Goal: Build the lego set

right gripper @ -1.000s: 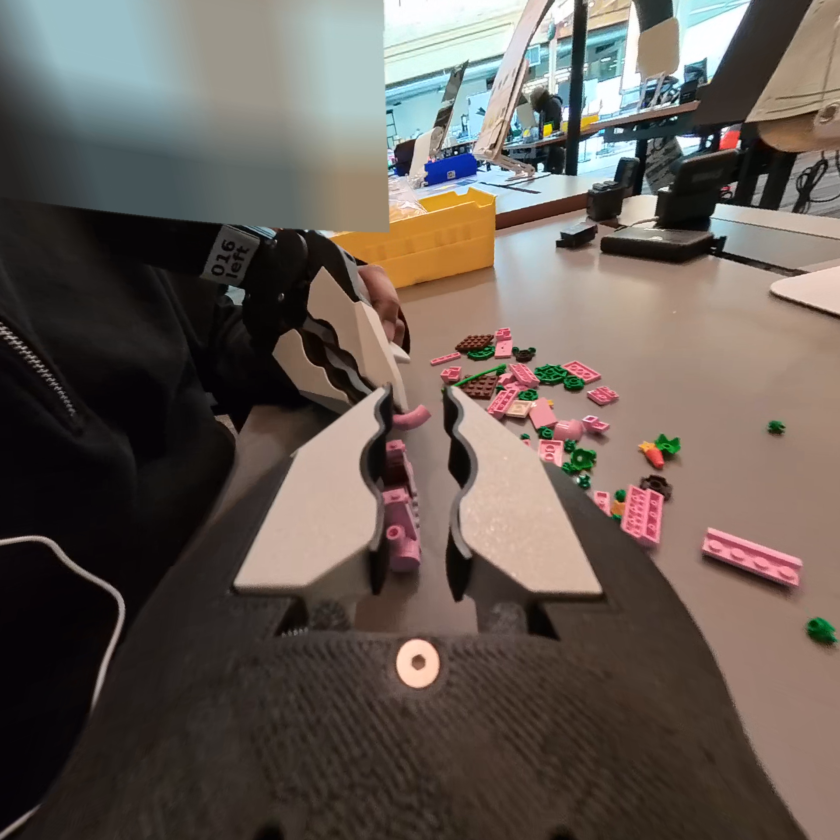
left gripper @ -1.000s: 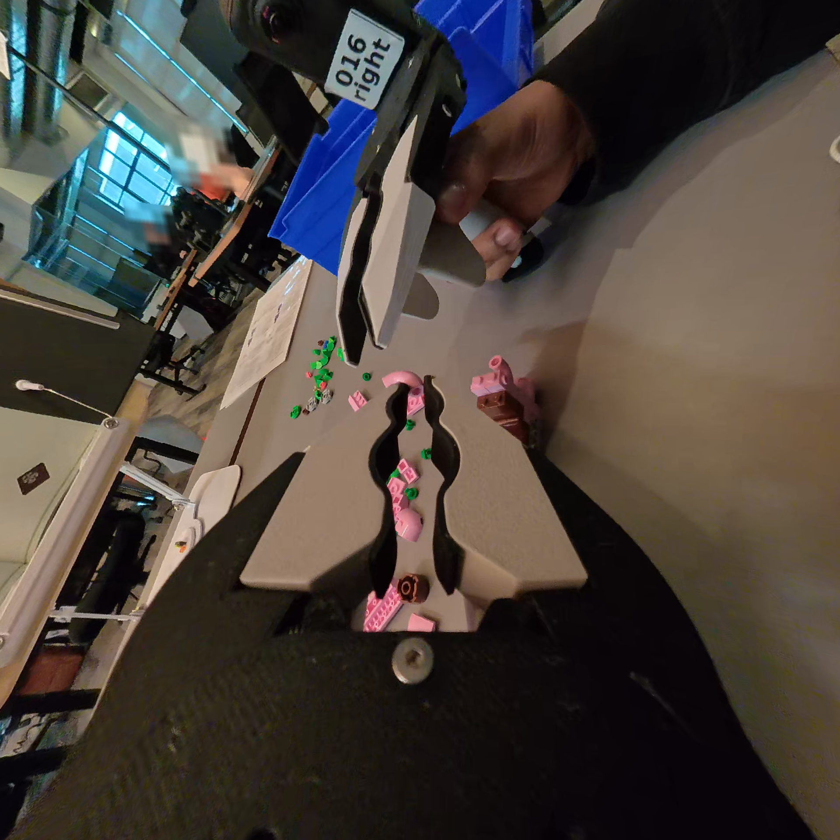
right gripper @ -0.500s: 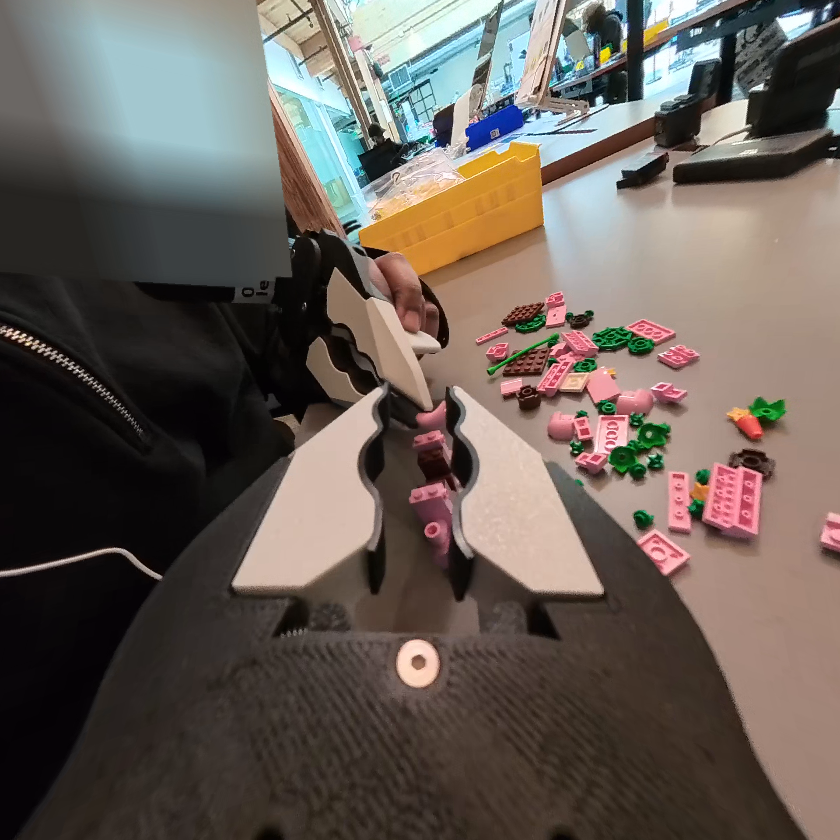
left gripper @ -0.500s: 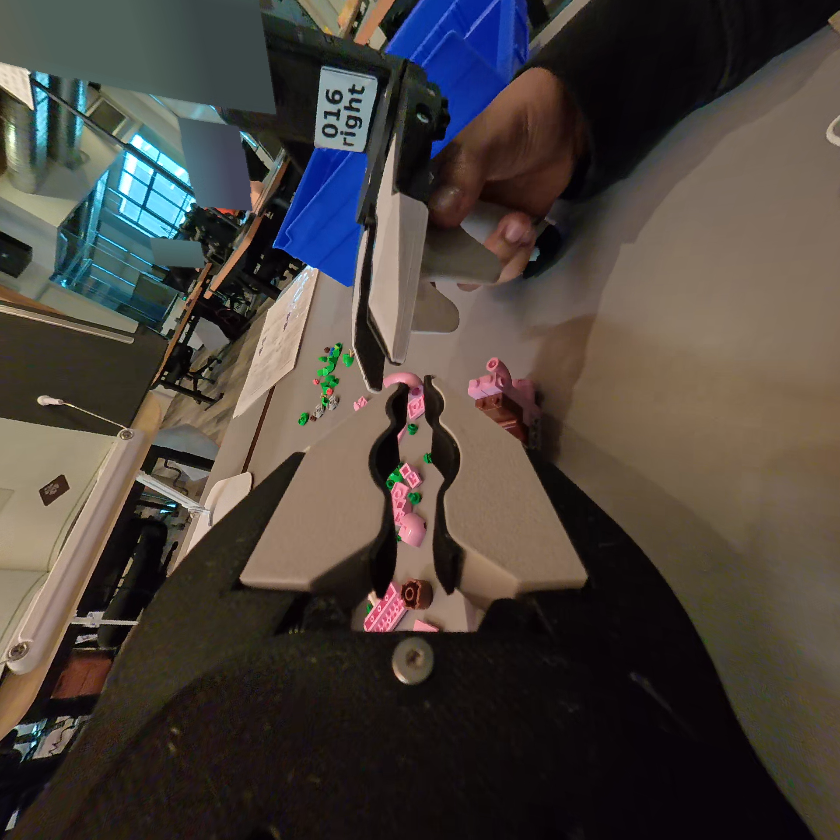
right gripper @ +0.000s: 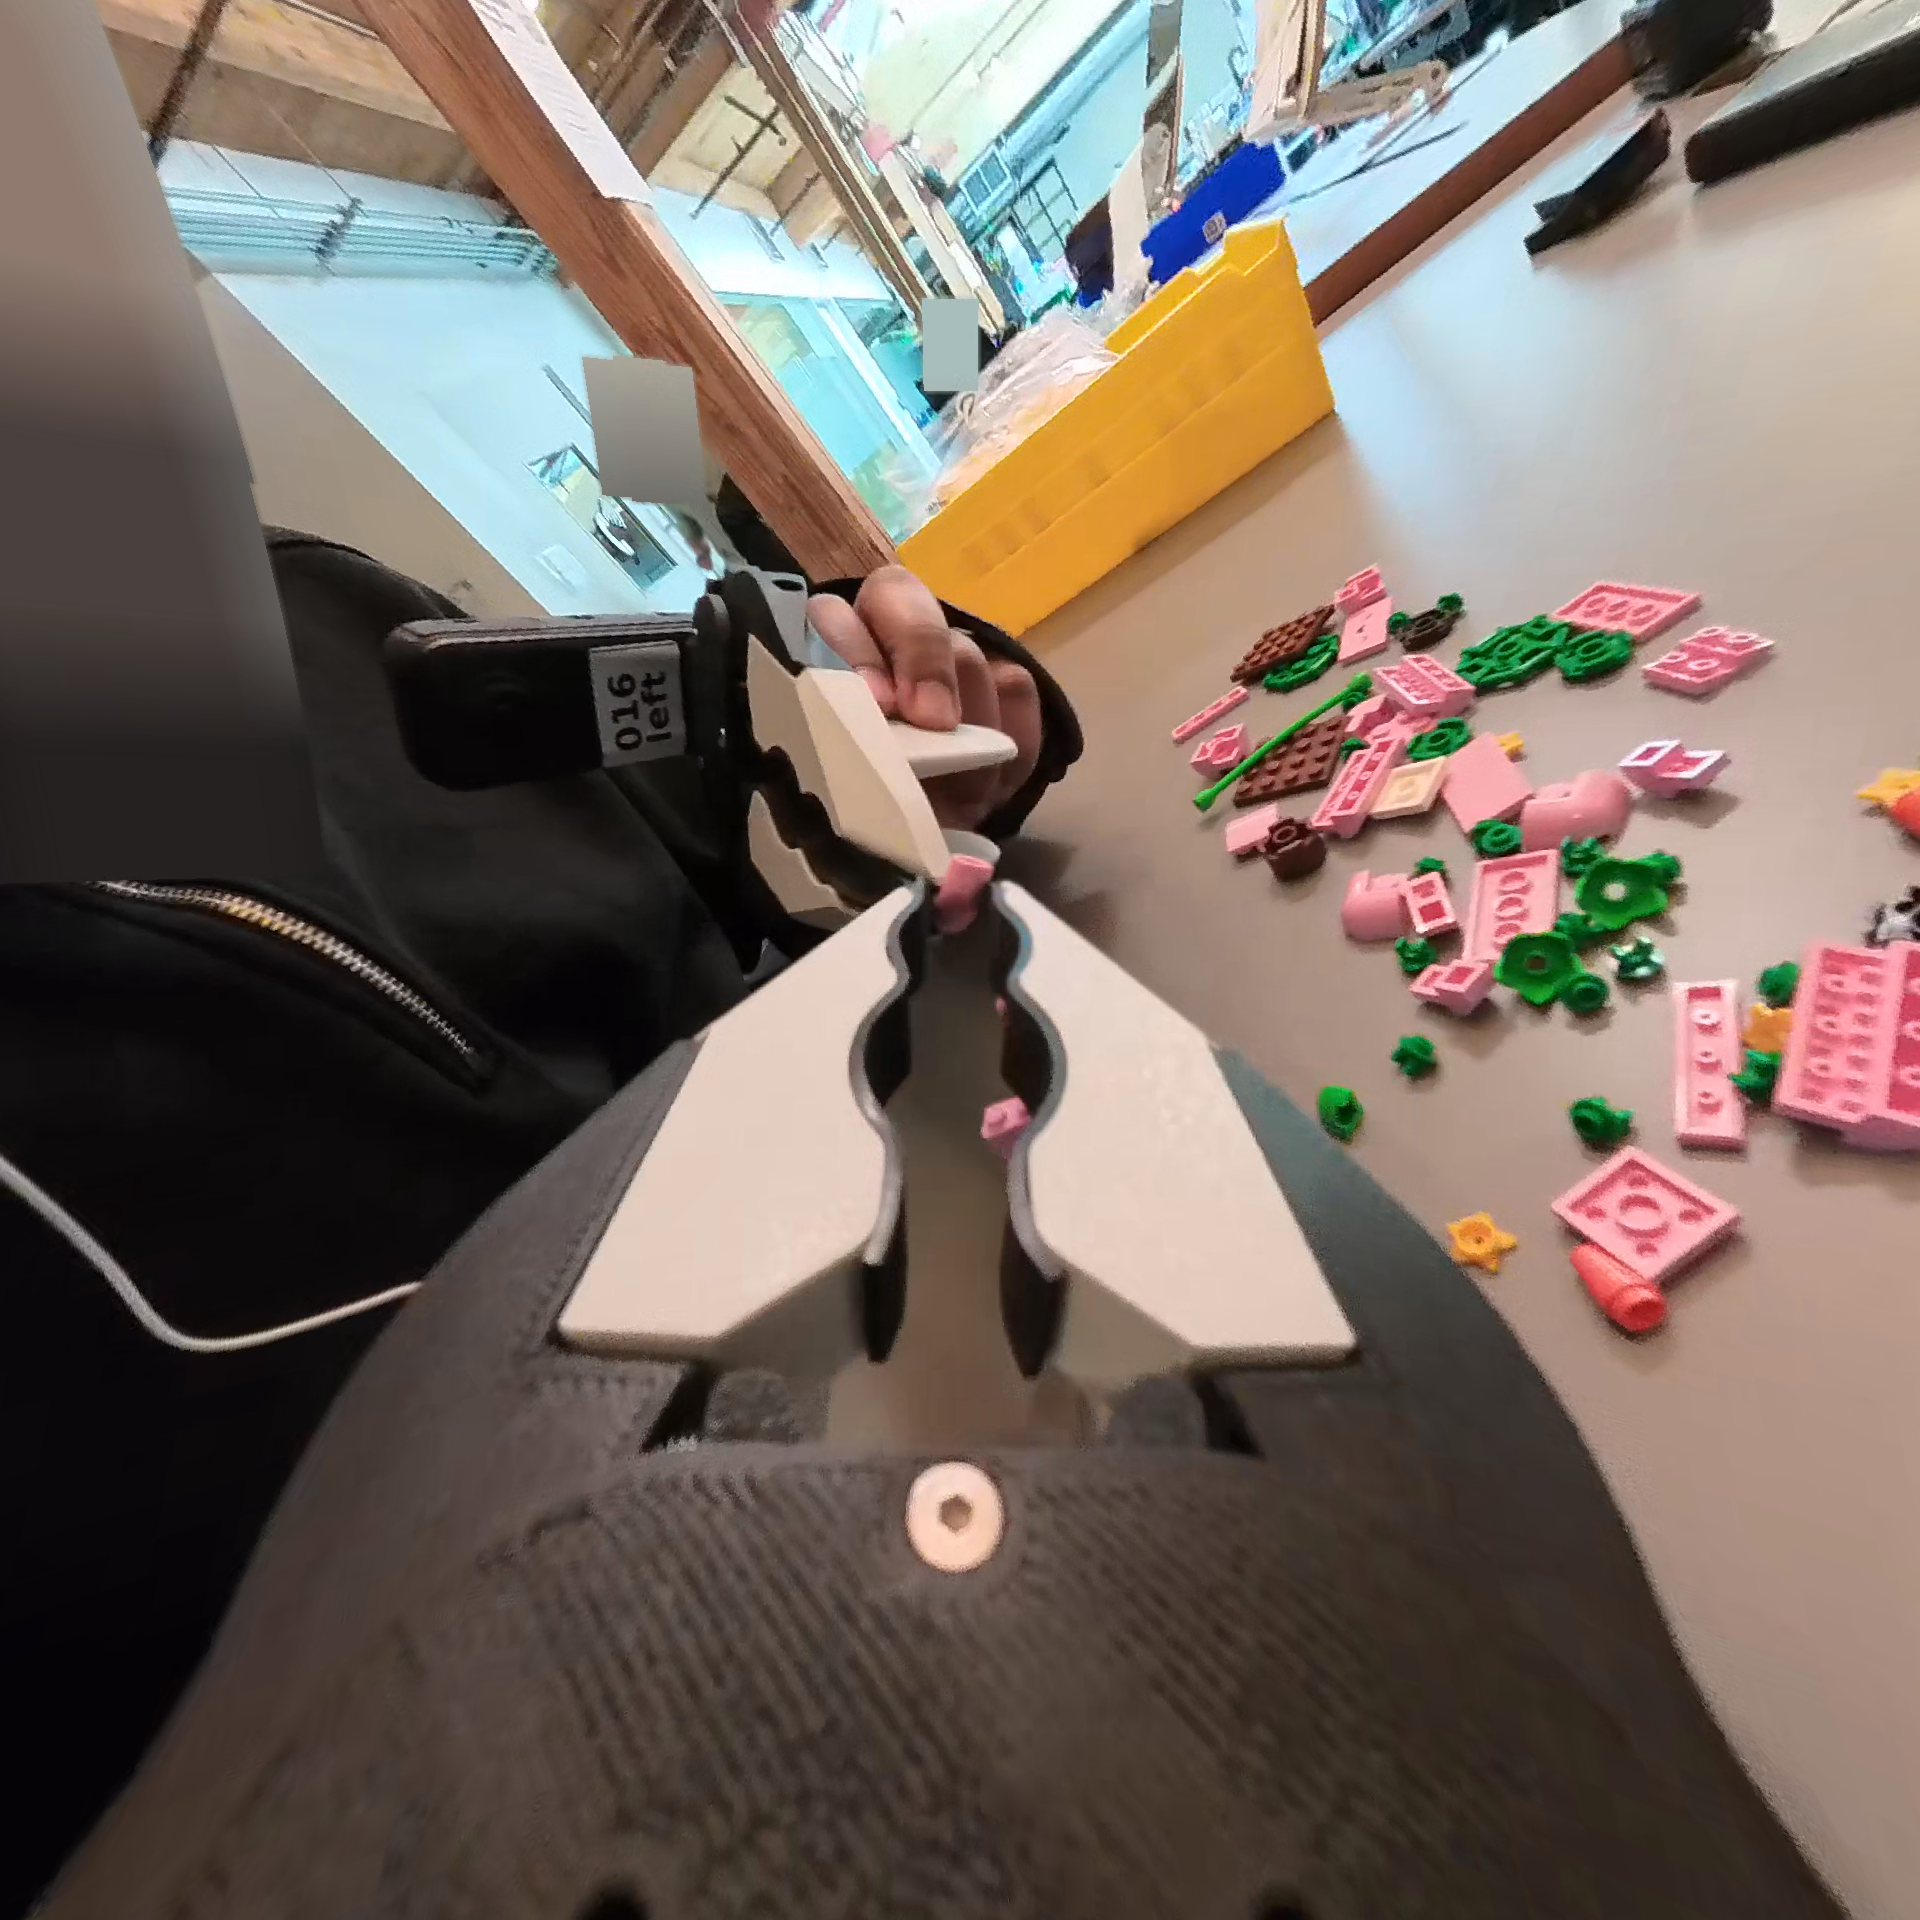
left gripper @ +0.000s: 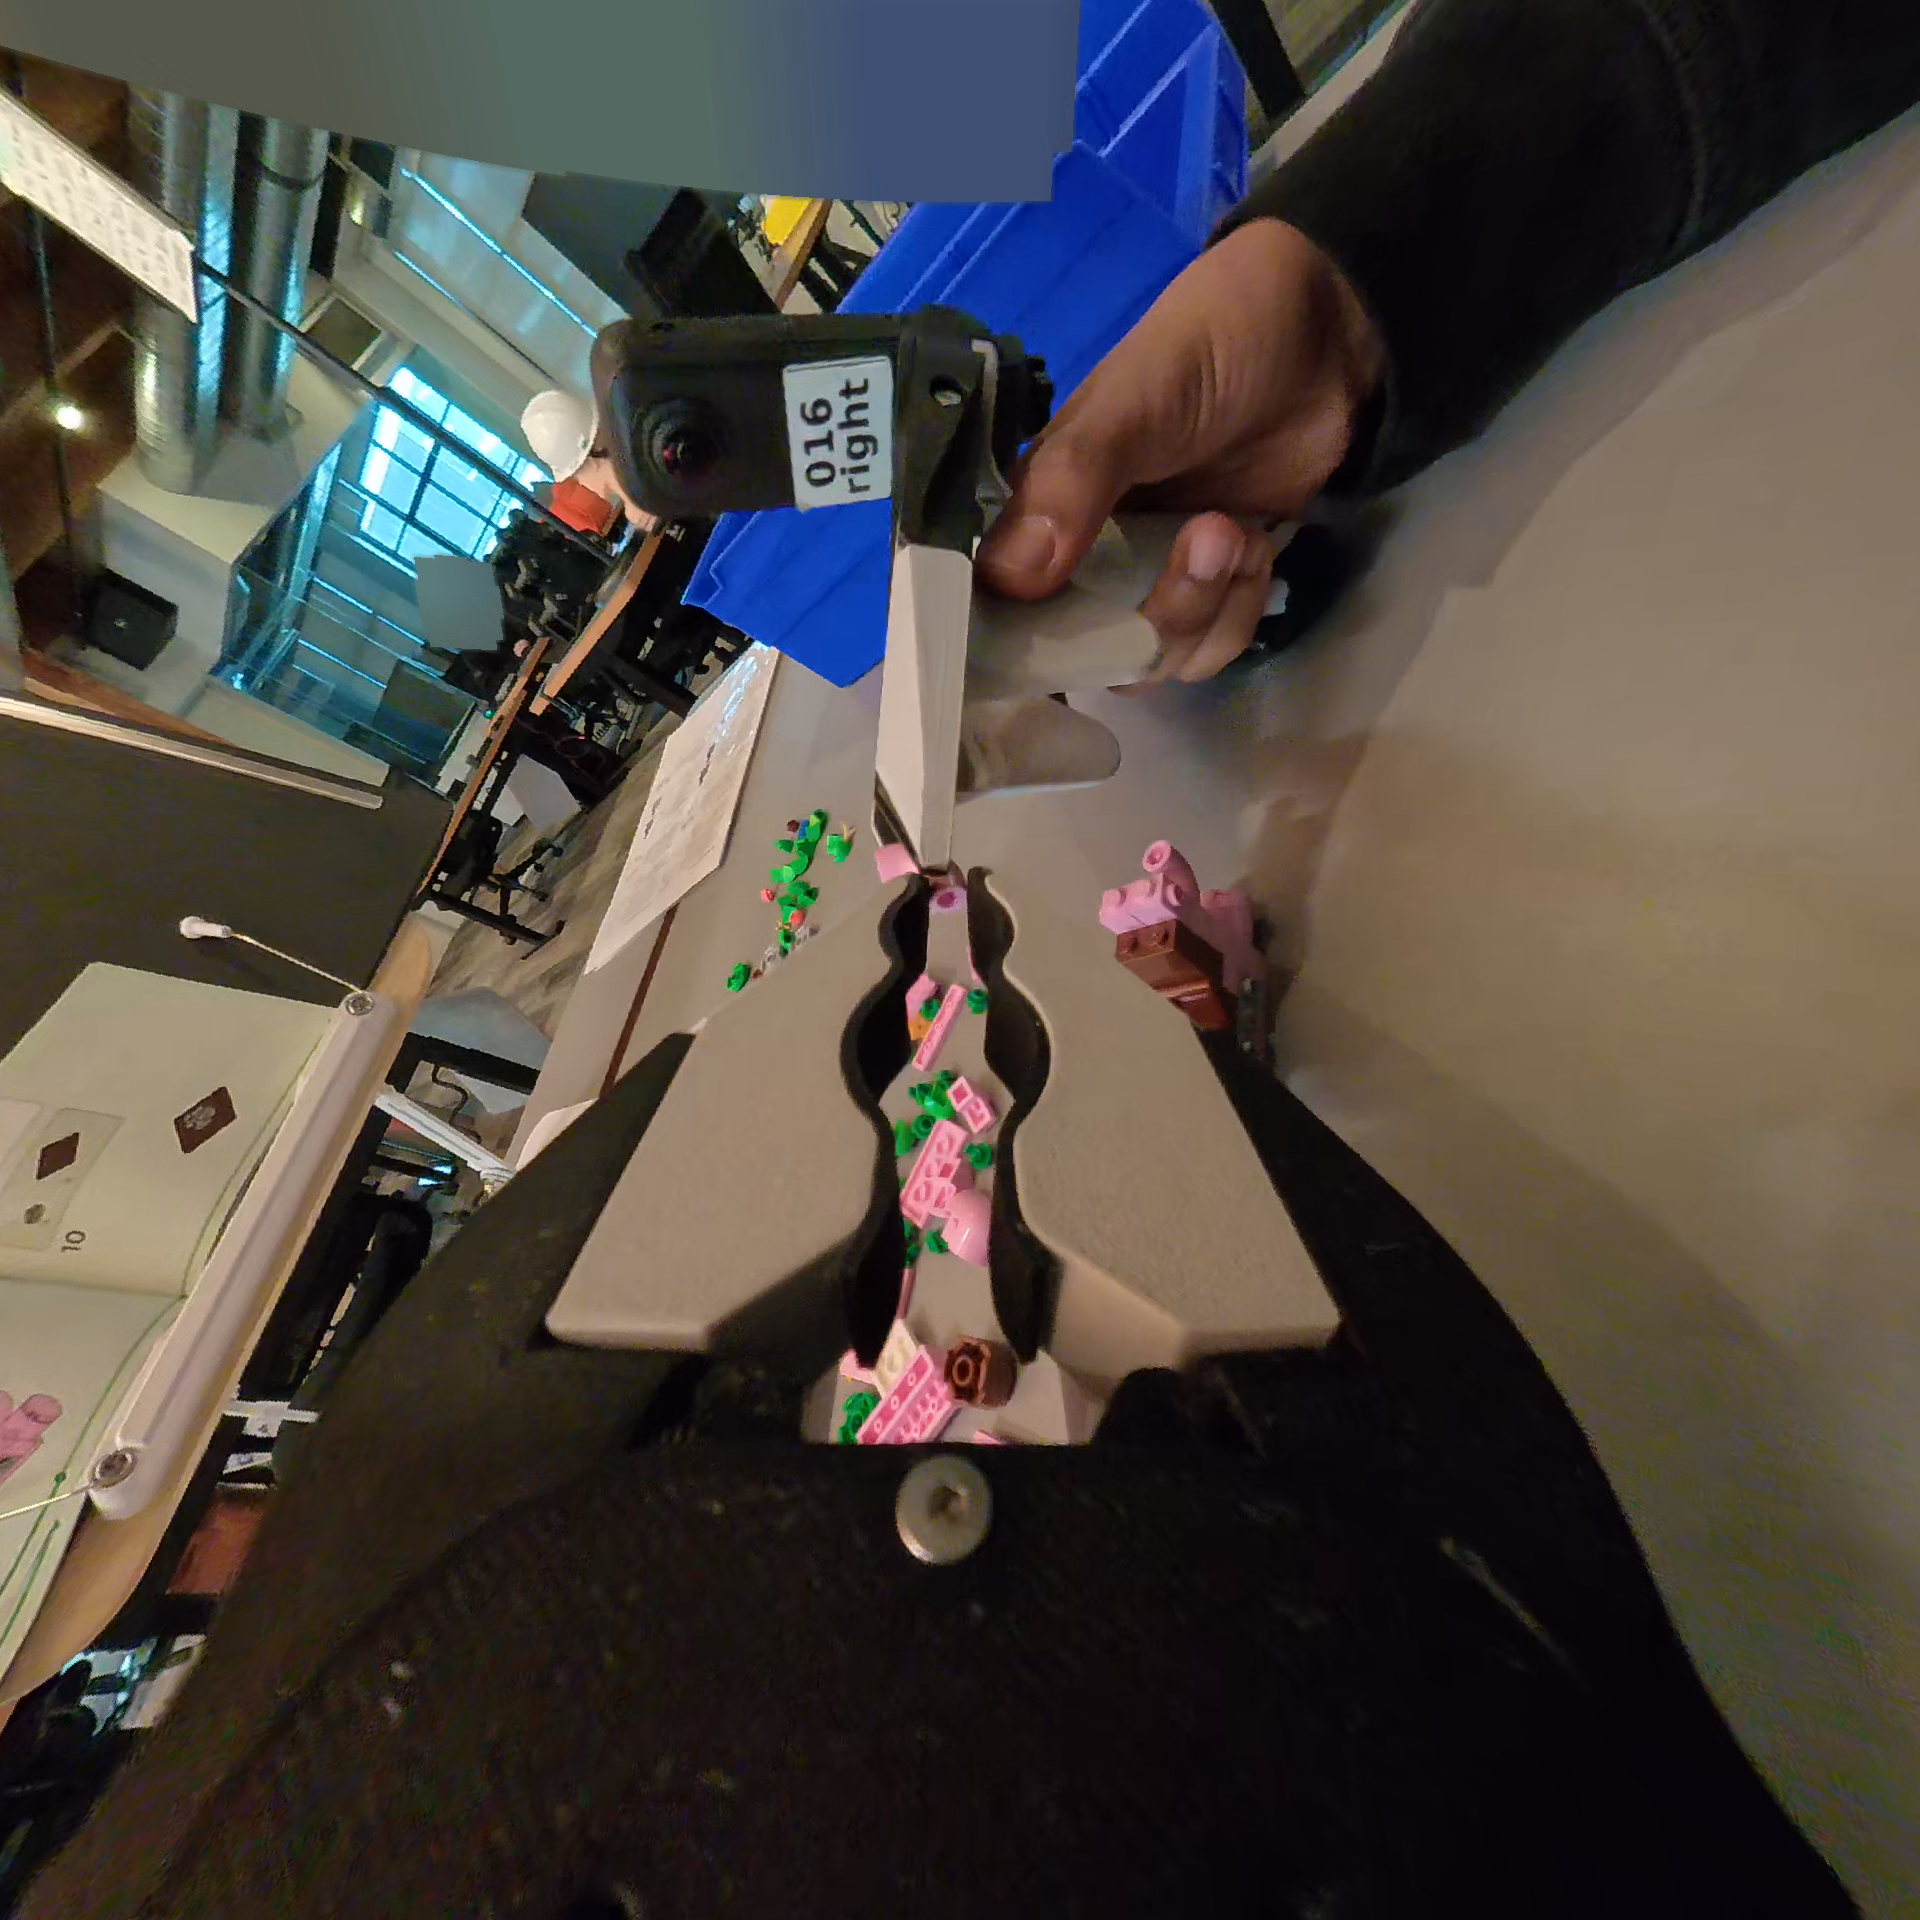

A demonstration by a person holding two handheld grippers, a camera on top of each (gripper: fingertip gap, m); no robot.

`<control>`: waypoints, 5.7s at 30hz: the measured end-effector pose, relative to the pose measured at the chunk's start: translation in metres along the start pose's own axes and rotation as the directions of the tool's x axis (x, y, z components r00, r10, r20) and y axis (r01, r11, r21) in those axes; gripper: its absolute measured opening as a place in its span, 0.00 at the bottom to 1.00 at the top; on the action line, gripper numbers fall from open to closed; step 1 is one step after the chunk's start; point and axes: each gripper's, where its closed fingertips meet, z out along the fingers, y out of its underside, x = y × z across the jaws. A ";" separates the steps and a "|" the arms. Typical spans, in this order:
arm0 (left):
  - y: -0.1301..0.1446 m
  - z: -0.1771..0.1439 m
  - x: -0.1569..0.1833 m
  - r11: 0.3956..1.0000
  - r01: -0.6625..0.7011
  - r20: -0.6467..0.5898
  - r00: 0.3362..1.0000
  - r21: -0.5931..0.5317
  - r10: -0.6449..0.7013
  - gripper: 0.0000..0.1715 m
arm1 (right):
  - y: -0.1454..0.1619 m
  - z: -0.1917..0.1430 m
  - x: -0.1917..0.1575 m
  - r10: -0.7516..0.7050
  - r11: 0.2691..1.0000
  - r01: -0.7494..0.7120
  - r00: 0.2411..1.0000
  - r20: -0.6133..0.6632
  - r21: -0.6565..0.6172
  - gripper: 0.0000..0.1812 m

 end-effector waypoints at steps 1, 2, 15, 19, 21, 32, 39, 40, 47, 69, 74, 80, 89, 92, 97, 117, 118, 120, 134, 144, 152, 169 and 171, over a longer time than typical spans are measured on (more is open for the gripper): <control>0.000 0.000 -0.001 1.000 0.014 0.003 1.000 0.002 -0.014 0.03 | -0.002 -0.001 0.000 -0.006 1.000 0.006 1.000 0.000 0.010 0.04; 0.000 0.001 -0.004 0.999 0.044 0.006 0.999 0.012 -0.044 0.03 | -0.004 -0.002 0.000 -0.021 1.000 0.021 1.000 -0.005 0.020 0.03; -0.012 -0.013 -0.038 0.321 0.941 -0.540 0.326 0.108 -0.776 0.19 | -0.032 -0.011 -0.020 -0.483 0.853 0.510 0.852 -0.203 0.110 0.03; -0.017 -0.010 -0.031 0.187 0.982 -0.634 0.151 0.010 -0.758 0.19 | -0.030 -0.007 -0.020 -0.535 0.822 0.564 0.813 -0.230 0.082 0.03; -0.015 -0.005 -0.031 0.119 0.993 -0.629 0.081 -0.018 -0.774 0.18 | -0.027 -0.004 -0.017 -0.561 0.807 0.589 0.789 -0.250 0.046 0.03; -0.020 -0.008 -0.031 -0.020 0.995 -0.709 -0.086 -0.101 -0.700 0.04 | -0.025 -0.001 -0.018 -0.650 0.735 0.678 0.700 -0.295 -0.010 0.03; -0.013 -0.007 -0.035 -0.028 0.996 -0.687 -0.080 -0.087 -0.722 0.03 | -0.024 -0.002 -0.014 -0.657 0.729 0.683 0.685 -0.315 -0.034 0.08; -0.012 -0.007 -0.036 -0.029 0.996 -0.683 -0.078 -0.083 -0.726 0.03 | -0.024 -0.002 -0.013 -0.656 0.730 0.683 0.685 -0.318 -0.034 0.09; -0.007 -0.005 -0.031 0.026 0.996 -0.649 -0.038 -0.089 -0.760 0.03 | -0.028 -0.006 -0.014 -0.651 0.731 0.682 0.685 -0.327 -0.023 0.12; -0.027 -0.010 -0.019 0.058 0.989 -0.742 -0.063 -0.137 -0.667 0.06 | -0.017 0.000 -0.024 -0.716 0.681 0.728 0.642 -0.274 -0.075 0.03; -0.025 -0.011 -0.021 0.022 0.987 -0.748 -0.104 -0.157 -0.656 0.04 | -0.016 0.000 -0.023 -0.737 0.658 0.747 0.613 -0.284 -0.097 0.03; -0.021 -0.011 -0.023 -0.002 0.986 -0.742 -0.125 -0.165 -0.659 0.03 | -0.015 -0.001 -0.021 -0.747 0.649 0.751 0.602 -0.282 -0.118 0.04; -0.018 -0.010 -0.022 -0.020 0.980 -0.735 -0.164 -0.200 -0.659 0.03 | -0.014 -0.001 -0.022 -0.750 0.646 0.754 0.600 -0.278 -0.116 0.06; -0.019 -0.010 -0.018 -0.020 0.973 -0.735 -0.188 -0.231 -0.652 0.03 | -0.014 -0.001 -0.022 -0.753 0.644 0.756 0.598 -0.276 -0.118 0.04; -0.023 -0.012 -0.018 -0.013 0.974 -0.751 -0.182 -0.225 -0.635 0.04 | -0.014 -0.001 -0.025 -0.752 0.646 0.755 0.604 -0.264 -0.113 0.03; -0.021 -0.012 -0.038 -0.098 0.991 -0.755 -0.135 -0.095 -0.641 0.06 | -0.035 -0.002 -0.025 -0.640 0.724 0.689 0.687 -0.344 0.031 0.03; -0.021 -0.012 -0.039 -0.100 0.991 -0.756 -0.137 -0.094 -0.640 0.06 | -0.035 -0.001 -0.025 -0.641 0.722 0.691 0.685 -0.346 0.030 0.03; -0.022 -0.012 -0.039 -0.104 0.990 -0.761 -0.140 -0.095 -0.634 0.06 | -0.035 -0.001 -0.025 -0.643 0.720 0.694 0.681 -0.349 0.027 0.03; -0.022 -0.012 -0.036 -0.113 0.985 -0.770 -0.171 -0.128 -0.614 0.03 | -0.030 0.001 -0.022 -0.659 0.713 0.701 0.671 -0.340 0.001 0.03; -0.018 -0.010 -0.033 -0.110 0.981 -0.743 -0.191 -0.157 -0.641 0.02 | -0.026 0.000 -0.017 -0.689 0.691 0.722 0.638 -0.343 -0.046 0.03; -0.005 -0.021 -0.056 -0.171 0.983 -0.738 -0.161 -0.063 -0.656 0.03 | -0.059 -0.072 0.067 -0.413 0.841 0.538 0.566 -0.713 -0.059 0.01; -0.008 -0.032 -0.051 -0.075 0.995 -0.728 -0.104 -0.072 -0.677 0.03 | -0.073 -0.205 0.223 -0.075 0.997 0.033 0.211 -0.975 -0.070 0.00; -0.005 -0.033 -0.054 -0.070 0.996 -0.721 -0.091 -0.059 -0.687 0.02 | -0.068 -0.204 0.226 -0.056 0.998 -0.007 0.237 -0.970 -0.059 0.00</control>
